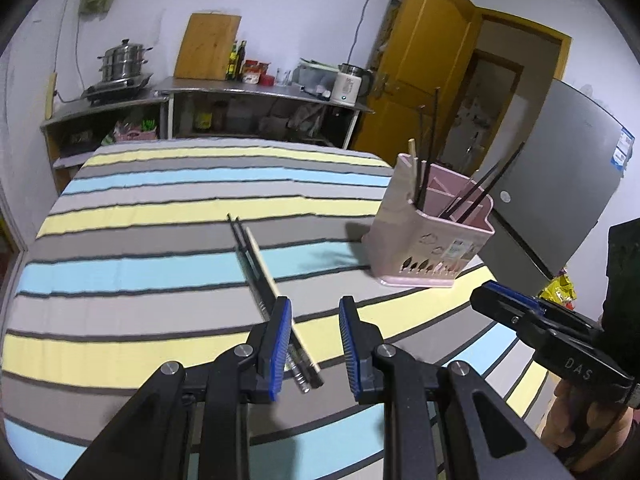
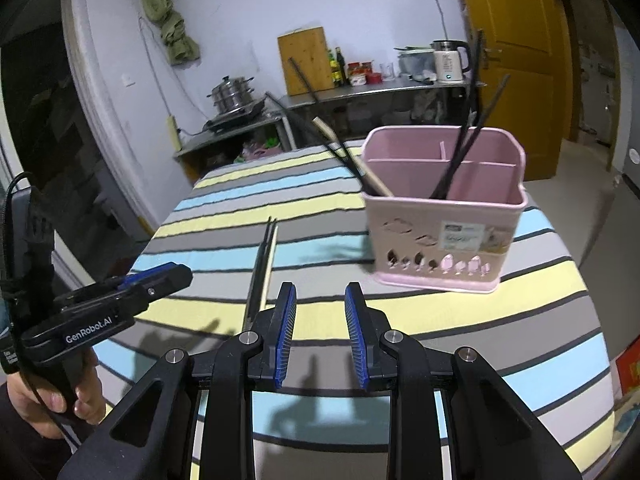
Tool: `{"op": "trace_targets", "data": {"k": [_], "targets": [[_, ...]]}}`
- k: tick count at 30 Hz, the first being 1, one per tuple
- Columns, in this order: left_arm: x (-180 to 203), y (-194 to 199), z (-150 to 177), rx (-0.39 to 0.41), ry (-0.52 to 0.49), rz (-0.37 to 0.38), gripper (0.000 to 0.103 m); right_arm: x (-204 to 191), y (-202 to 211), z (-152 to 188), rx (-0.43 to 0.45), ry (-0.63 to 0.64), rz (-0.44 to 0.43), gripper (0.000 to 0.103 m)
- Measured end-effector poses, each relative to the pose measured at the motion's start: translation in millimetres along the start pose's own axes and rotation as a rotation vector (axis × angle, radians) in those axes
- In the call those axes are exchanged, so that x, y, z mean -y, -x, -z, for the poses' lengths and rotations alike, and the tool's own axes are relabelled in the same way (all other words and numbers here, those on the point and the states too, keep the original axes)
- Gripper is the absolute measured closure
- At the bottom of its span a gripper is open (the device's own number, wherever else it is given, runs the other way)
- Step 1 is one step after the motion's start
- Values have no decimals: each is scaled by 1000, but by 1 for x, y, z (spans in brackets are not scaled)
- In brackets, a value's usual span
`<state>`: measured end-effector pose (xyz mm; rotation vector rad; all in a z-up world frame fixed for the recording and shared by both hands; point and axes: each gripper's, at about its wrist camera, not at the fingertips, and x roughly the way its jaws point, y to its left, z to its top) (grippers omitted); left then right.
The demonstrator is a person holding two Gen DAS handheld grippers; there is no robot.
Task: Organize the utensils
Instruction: 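Move the open right tool back over the remaining chopsticks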
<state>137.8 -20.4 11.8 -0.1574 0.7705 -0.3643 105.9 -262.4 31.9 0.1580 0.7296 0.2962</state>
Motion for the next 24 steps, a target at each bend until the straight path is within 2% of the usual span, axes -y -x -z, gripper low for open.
{"op": "trace_targets", "data": {"k": [10, 24], "targets": [[-21, -21, 5, -46, 51, -26, 79, -11, -26, 6, -53, 21, -27, 77], [-47, -89, 0, -125, 117, -71, 79, -23, -72, 14, -147, 46, -68, 77]]}}
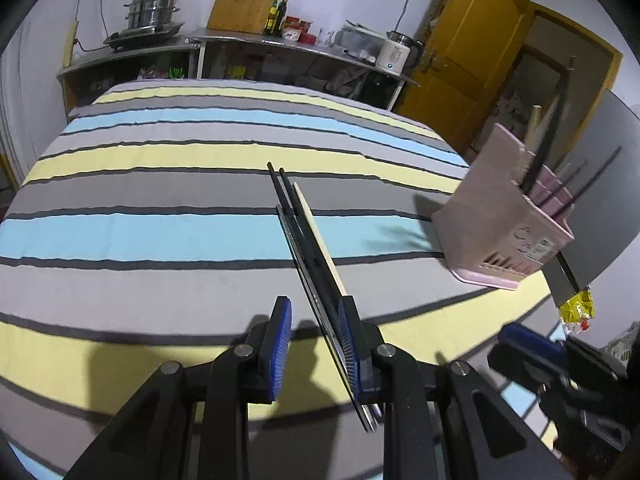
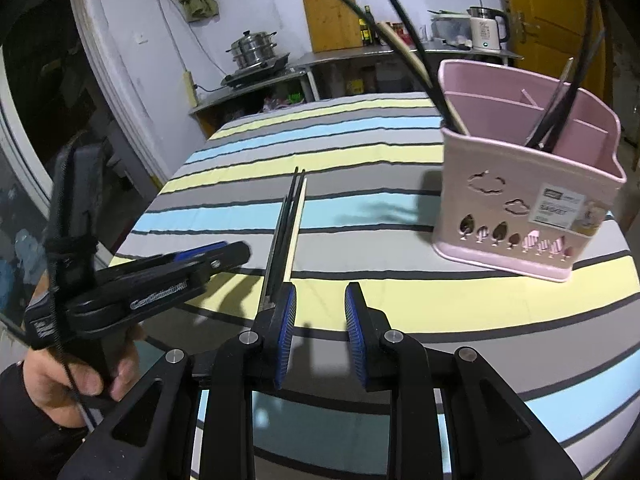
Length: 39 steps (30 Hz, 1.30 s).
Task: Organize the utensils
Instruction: 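Move the open right tool back over the remaining chopsticks, then close the right tool on the light wooden chopstick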
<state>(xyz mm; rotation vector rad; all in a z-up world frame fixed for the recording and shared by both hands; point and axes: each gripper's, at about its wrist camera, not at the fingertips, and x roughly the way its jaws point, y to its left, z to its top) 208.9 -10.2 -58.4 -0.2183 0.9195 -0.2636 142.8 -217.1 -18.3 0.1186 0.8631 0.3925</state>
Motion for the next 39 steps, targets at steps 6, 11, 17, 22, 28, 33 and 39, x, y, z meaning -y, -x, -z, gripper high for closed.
{"op": "trace_targets", "data": {"k": [6, 11, 17, 22, 28, 33, 39], "targets": [[-4, -27, -6, -25, 14, -31, 79, 3, -9, 1, -22, -6, -3, 77], [-3, -32, -8, -6, 3, -47, 79, 4, -12, 1, -30, -10, -1, 77], [1, -34, -7, 19, -52, -93, 79, 4, -17, -1, -35, -17, -2, 77], [7, -37, -6, 21, -100, -146, 79, 3, -19, 0, -35, -17, -7, 77], [-4, -33, -7, 5, -82, -151, 94, 2, -19, -1, -35, -13, -7, 77], [-28, -19, -2, 9, -43, -150, 96, 1, -25, -5, -37, -3, -15, 77], [-53, -6, 2, 14, 3, -148, 96, -9, -47, -19, -44, 12, -29, 77]]}}
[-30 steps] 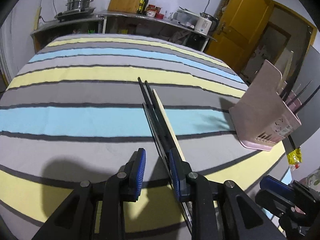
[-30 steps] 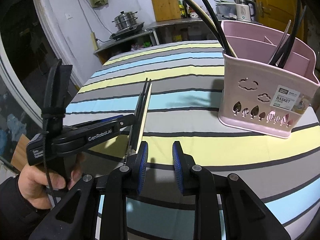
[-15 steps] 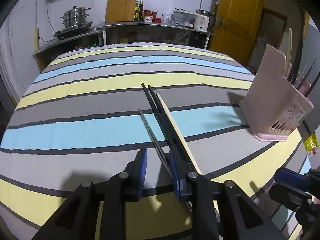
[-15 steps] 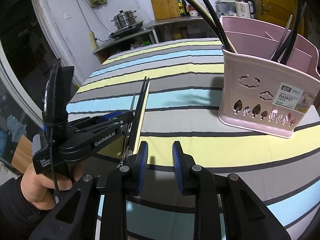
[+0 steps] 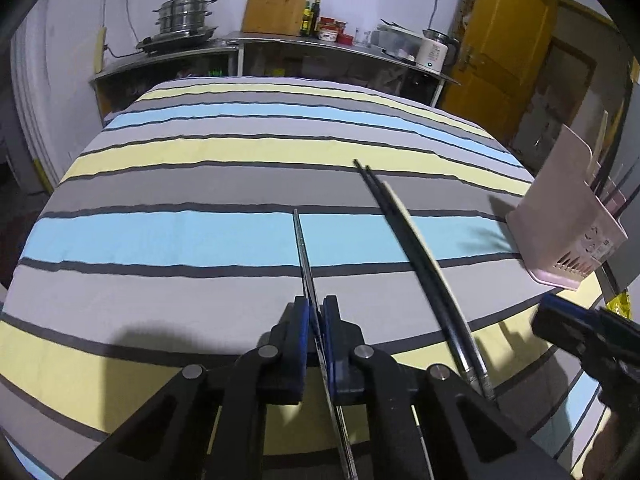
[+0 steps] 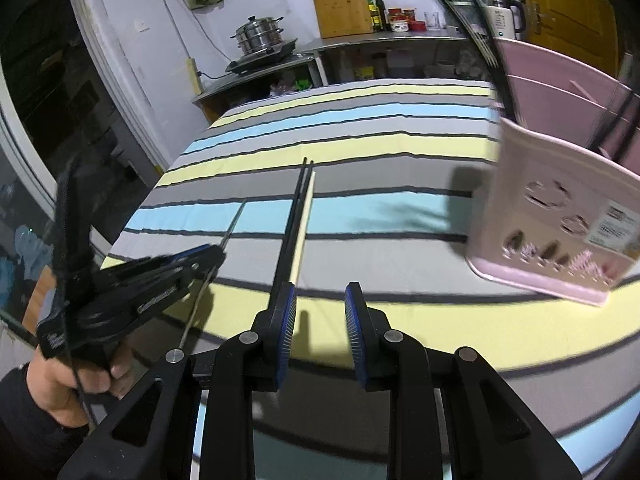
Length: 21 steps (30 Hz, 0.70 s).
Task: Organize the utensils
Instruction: 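Close the right tool on the light wooden chopstick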
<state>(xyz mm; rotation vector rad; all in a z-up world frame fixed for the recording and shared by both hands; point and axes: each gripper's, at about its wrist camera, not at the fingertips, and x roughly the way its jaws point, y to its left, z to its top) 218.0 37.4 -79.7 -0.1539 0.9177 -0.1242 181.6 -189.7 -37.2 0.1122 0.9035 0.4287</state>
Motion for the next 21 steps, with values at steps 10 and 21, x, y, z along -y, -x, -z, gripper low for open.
{"op": "trace_targets", "data": {"k": [10, 21], "targets": [[-8, -9, -12, -21, 30, 27, 96, -2, -55, -21, -63, -5, 13, 77], [-2, -19, -23, -4, -16, -17, 95, -12, -67, -24, -87, 48, 63, 77]]}}
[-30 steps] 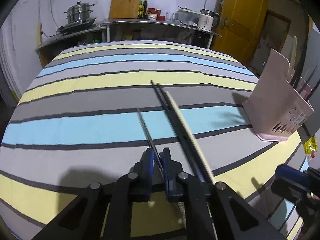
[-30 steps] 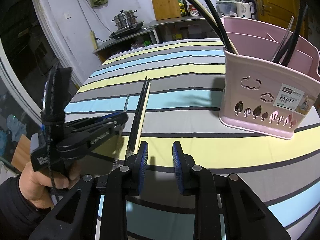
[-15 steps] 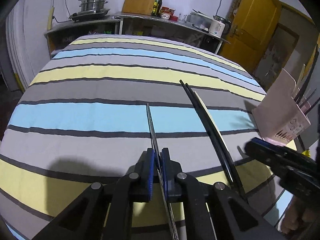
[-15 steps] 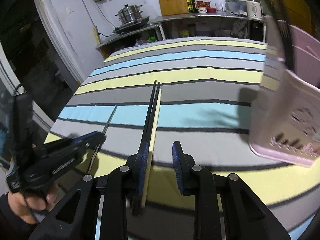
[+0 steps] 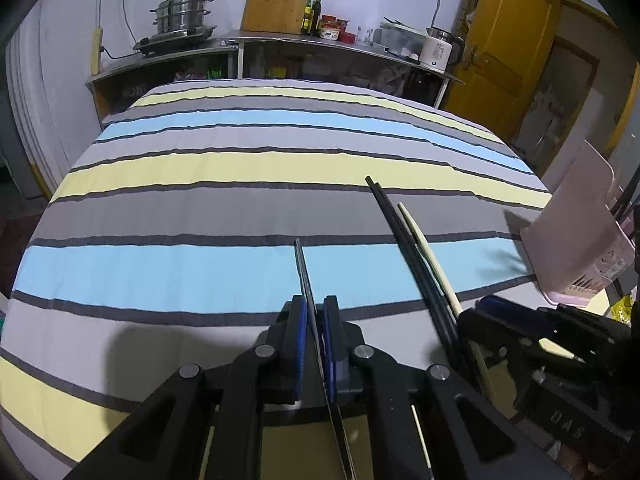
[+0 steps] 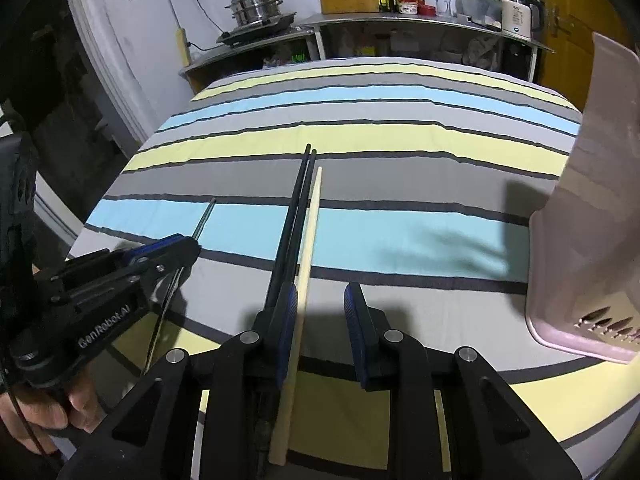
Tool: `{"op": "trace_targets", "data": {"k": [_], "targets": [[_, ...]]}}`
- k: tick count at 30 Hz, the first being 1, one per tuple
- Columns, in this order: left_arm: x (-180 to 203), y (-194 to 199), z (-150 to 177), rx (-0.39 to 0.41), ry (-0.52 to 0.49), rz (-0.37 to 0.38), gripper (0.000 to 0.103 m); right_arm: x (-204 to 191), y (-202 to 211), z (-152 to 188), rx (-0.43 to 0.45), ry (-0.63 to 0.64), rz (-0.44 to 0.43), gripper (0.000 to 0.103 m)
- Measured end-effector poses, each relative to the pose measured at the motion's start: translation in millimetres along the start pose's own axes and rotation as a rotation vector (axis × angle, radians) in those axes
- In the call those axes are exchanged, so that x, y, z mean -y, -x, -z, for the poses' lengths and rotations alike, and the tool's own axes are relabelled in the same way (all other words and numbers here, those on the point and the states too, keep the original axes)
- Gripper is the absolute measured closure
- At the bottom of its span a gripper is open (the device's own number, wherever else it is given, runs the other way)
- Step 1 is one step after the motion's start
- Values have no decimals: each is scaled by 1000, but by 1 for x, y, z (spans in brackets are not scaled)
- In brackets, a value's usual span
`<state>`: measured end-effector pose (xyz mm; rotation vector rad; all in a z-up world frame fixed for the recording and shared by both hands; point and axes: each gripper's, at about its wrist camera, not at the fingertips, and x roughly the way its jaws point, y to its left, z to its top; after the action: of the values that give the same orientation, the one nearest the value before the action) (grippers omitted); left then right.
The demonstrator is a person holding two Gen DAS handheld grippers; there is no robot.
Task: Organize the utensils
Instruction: 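Close the right tool on the light wooden chopstick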
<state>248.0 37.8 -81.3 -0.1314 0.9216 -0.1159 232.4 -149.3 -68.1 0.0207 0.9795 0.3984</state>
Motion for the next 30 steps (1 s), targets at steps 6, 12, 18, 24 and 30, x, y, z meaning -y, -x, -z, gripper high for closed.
{"op": "trace_targets", "data": {"k": [6, 12, 18, 24, 30], "targets": [[-1, -1, 0, 9, -11, -3, 95, 0, -2, -1, -1, 36, 33, 92], [-7, 2, 4, 12, 5, 11, 95, 21, 9, 4, -9, -56, 17, 96], [-7, 1, 2, 12, 12, 16, 95, 20, 1, -13, 0, -59, 21, 94], [-7, 0, 3, 19, 10, 15, 95, 18, -19, -33, -3, -65, 65, 93], [-7, 0, 3, 27, 13, 19, 95, 17, -31, -48, -7, -49, 79, 93]]}}
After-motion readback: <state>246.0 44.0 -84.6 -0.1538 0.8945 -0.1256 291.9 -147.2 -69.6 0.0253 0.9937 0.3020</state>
